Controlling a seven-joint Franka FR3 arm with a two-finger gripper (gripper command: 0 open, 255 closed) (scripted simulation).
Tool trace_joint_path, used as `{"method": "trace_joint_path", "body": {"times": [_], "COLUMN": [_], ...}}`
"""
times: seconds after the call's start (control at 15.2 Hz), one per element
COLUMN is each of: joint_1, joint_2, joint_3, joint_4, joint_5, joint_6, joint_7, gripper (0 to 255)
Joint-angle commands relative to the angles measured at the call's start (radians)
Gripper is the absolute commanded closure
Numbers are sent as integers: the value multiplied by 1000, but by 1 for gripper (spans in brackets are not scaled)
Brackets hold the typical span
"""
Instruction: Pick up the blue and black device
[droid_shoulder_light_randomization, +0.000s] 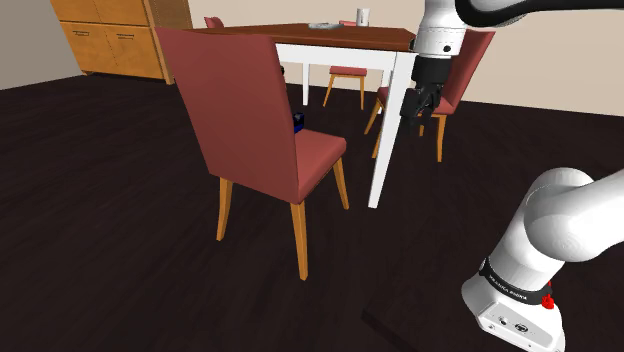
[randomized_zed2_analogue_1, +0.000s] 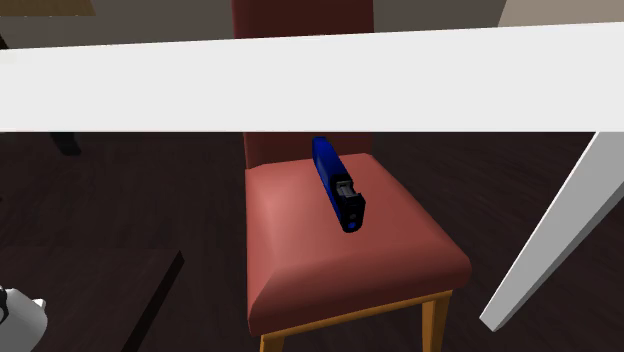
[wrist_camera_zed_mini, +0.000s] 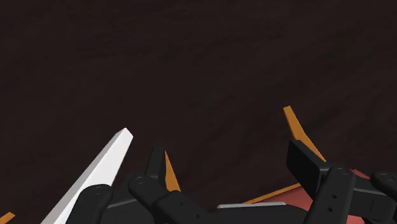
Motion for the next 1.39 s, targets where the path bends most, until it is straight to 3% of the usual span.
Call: {"method": "trace_joint_path", "body": {"times": [0.0, 0.33, 0.66, 1.32], "joint_1": [0, -30, -70, -120], "joint_2": [0, 144, 320, 730], "joint_3": [0, 120, 222, 341], "joint_4": [0, 85, 214, 588], "joint_5": [0, 69, 92, -1], "joint_6": [0, 67, 123, 158], "joint_7": [0, 271, 537, 1064], "gripper": [0, 0, 0, 0]}}
